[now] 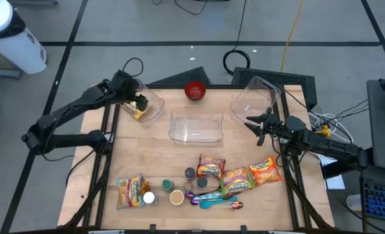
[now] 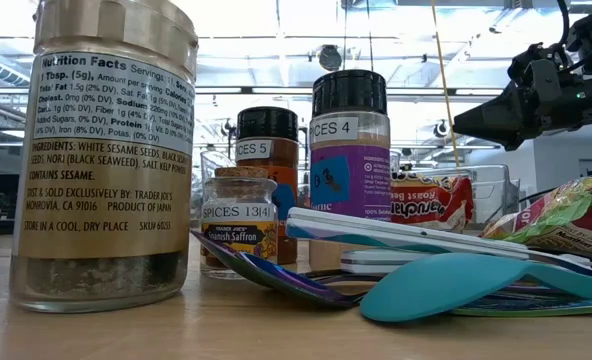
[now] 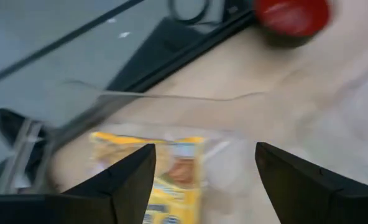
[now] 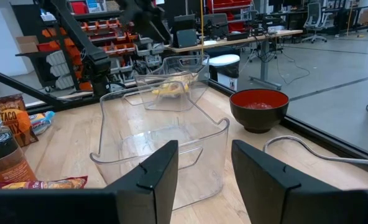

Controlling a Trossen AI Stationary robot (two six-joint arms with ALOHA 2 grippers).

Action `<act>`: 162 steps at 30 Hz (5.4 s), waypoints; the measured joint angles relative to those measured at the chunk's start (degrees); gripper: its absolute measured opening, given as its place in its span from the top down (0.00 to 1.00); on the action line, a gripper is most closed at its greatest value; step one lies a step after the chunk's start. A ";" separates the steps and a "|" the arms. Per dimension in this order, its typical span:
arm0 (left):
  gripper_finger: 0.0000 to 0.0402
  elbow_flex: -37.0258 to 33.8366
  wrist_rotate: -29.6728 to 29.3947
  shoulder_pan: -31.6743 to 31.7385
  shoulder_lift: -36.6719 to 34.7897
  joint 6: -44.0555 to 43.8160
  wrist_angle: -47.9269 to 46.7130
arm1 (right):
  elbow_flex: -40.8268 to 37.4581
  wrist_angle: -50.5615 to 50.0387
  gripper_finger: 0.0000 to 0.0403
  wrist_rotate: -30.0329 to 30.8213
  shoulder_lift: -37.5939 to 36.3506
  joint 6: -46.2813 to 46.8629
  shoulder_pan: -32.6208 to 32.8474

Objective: Pick & Place Food Item
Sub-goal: Put the blue noodle pack into the left transparent bin

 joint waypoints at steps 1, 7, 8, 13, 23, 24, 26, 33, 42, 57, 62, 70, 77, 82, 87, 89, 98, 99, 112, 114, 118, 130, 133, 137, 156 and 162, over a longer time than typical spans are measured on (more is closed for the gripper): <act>0.29 0.54 1.73 -0.59 -0.92 -1.11 -0.71 | 0.00 -0.02 0.65 0.00 0.00 -0.02 -0.02; 0.30 0.94 14.48 -5.91 -6.81 -4.09 -2.03 | 0.00 -0.02 0.65 0.00 0.00 0.00 0.00; 0.30 0.94 16.52 -7.05 -7.68 -4.21 -2.32 | 0.00 0.00 0.65 0.01 -0.01 0.00 -0.02; 0.32 0.94 23.09 -14.21 -11.46 -3.16 -2.69 | 0.00 -0.01 0.65 0.02 -0.02 -0.01 0.00; 0.32 0.94 23.60 -33.35 -12.16 -2.65 0.71 | 0.00 -0.02 0.65 0.00 0.00 -0.02 0.00; 0.32 0.94 23.60 -35.23 -12.16 -3.18 0.77 | 0.00 0.00 0.65 0.02 0.00 0.00 -0.02; 0.32 0.94 23.59 -38.84 -12.18 -4.37 0.50 | 0.00 -0.02 0.65 0.02 0.00 0.00 0.00; 0.32 -1.39 20.35 -49.36 -11.83 -12.50 0.70 | 0.00 -0.02 0.65 0.00 0.00 -0.02 0.00; 0.32 -8.95 16.32 -58.58 -11.81 -27.81 -1.02 | 0.00 0.00 0.65 0.00 -0.02 -0.02 -0.02; 0.32 -26.02 16.51 -71.30 -11.81 -61.36 -1.65 | 0.00 -0.02 0.65 0.02 0.00 0.00 0.00; 0.32 -29.43 15.89 -73.56 -11.81 -62.74 2.96 | 0.00 -0.02 0.65 0.02 0.00 -0.02 0.00; 0.32 -32.31 13.27 -75.97 -11.83 -60.78 9.81 | 0.00 0.00 0.65 0.01 -0.02 0.00 0.00; 0.32 -32.33 13.99 -75.99 -11.83 -52.50 13.27 | 0.00 -0.01 0.65 0.00 -0.01 -0.01 -0.02; 0.32 -32.33 16.22 -76.15 -11.83 -47.49 19.36 | 0.00 -0.02 0.65 0.00 -0.02 0.00 0.00; 0.32 -32.33 14.36 -78.38 -11.71 -45.68 18.05 | 0.00 -0.02 0.65 0.01 0.00 -0.02 0.00; 0.32 -32.33 12.78 -79.30 -11.10 -45.35 16.00 | 0.00 -0.02 0.65 0.02 -0.02 0.00 -0.02; 0.32 -32.31 9.60 -81.19 -4.29 -44.24 17.24 | 0.00 -0.01 0.65 0.01 -0.01 -0.01 0.00; 0.32 -32.31 9.71 -81.19 -3.57 -44.27 17.18 | 0.00 -0.01 0.65 0.00 0.00 -0.01 -0.02; 0.71 -32.31 12.42 -81.22 -1.42 -43.68 18.49 | 0.00 -0.01 0.65 0.02 0.00 0.00 -0.01; 0.80 -32.31 12.46 -81.22 -1.44 -43.70 18.52 | 0.00 -0.01 0.65 0.02 0.00 0.00 -0.02; 0.96 -32.31 14.83 -81.17 -1.45 -43.87 18.49 | 0.00 -0.02 0.65 0.00 0.00 -0.01 0.00; 0.99 -31.51 17.90 -81.17 -4.35 -49.42 18.13 | 0.00 -0.02 0.65 0.00 -0.01 -0.01 -0.02; 0.99 -29.90 17.80 -81.17 -6.52 -49.23 18.14 | 0.00 0.00 0.65 0.02 -0.01 -0.01 0.00; 0.99 -26.47 16.06 -81.19 -9.06 -47.84 15.42 | 0.00 -0.01 0.65 0.01 -0.02 -0.01 -0.01; 0.99 -4.81 1.33 -81.17 -10.82 -38.22 -11.01 | 0.00 -0.01 0.65 0.02 0.00 0.00 -0.01; 0.99 1.35 -3.27 -81.12 -10.82 -38.13 -15.43 | 0.00 -0.01 0.65 0.02 0.00 -0.01 0.00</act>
